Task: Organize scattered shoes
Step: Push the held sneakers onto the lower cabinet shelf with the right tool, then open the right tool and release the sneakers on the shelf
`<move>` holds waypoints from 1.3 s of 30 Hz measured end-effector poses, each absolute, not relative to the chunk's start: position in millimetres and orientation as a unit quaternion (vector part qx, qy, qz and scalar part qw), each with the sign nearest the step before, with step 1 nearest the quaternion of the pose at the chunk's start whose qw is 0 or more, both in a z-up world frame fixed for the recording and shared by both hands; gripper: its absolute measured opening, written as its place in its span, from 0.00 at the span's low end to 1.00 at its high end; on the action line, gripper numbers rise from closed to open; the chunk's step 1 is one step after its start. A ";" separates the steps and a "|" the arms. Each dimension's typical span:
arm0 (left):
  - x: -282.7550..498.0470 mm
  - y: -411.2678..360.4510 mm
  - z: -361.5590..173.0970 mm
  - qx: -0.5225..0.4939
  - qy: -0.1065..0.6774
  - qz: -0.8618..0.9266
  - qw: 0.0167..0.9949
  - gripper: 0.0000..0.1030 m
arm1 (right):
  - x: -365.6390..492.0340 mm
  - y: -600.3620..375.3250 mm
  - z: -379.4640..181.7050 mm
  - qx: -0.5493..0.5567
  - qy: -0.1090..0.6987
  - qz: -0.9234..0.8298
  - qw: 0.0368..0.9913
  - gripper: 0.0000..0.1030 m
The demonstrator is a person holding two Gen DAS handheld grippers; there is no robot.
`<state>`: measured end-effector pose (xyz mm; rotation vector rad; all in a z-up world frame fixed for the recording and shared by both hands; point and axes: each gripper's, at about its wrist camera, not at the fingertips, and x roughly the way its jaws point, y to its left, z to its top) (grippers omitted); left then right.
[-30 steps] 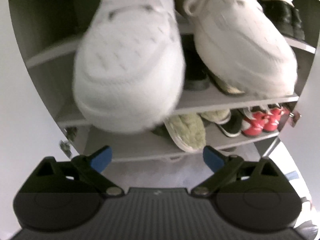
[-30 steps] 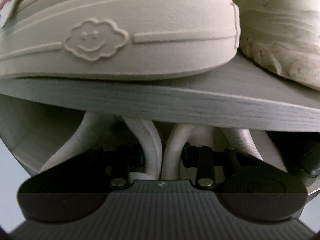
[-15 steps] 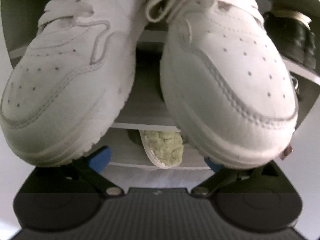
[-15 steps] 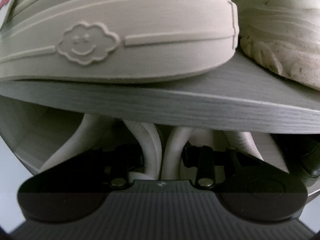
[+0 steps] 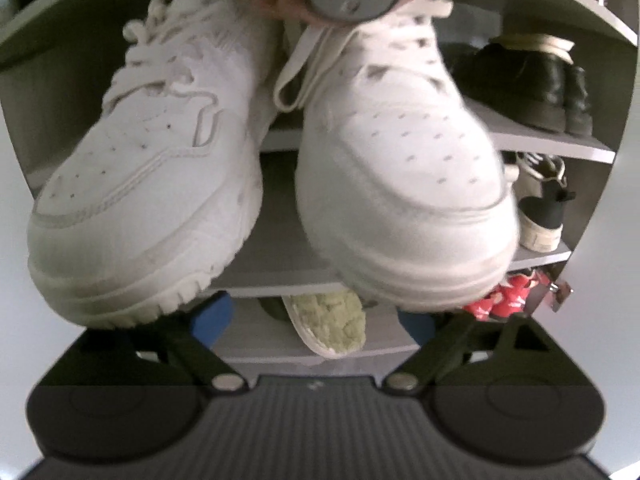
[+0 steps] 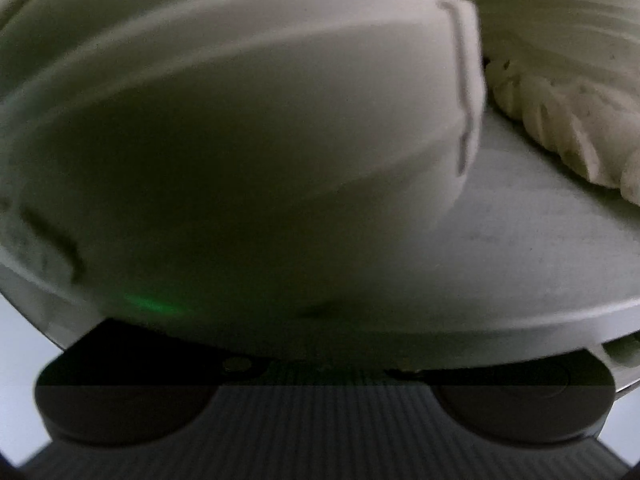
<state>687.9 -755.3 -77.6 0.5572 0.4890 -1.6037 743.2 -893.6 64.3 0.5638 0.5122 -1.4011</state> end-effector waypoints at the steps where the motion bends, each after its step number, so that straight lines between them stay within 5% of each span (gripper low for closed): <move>1: 687.0 -754.6 -76.8 0.245 0.214 -0.701 0.635 0.90 | 743.7 -890.8 65.0 0.250 0.225 -0.630 0.700 0.83; 29: 711.9 -748.8 -28.9 0.257 0.162 -0.720 0.625 0.90 | 753.2 -745.3 85.9 0.149 0.159 -0.588 0.779 0.83; 35: 718.5 -748.8 -21.3 0.263 0.153 -0.724 0.620 0.89 | 708.0 -711.6 81.4 0.202 0.124 -0.593 0.769 0.83; 39: 724.9 -746.7 -17.8 0.270 0.149 -0.729 0.612 0.89 | 603.5 -689.8 69.3 0.359 0.048 -0.593 0.719 0.83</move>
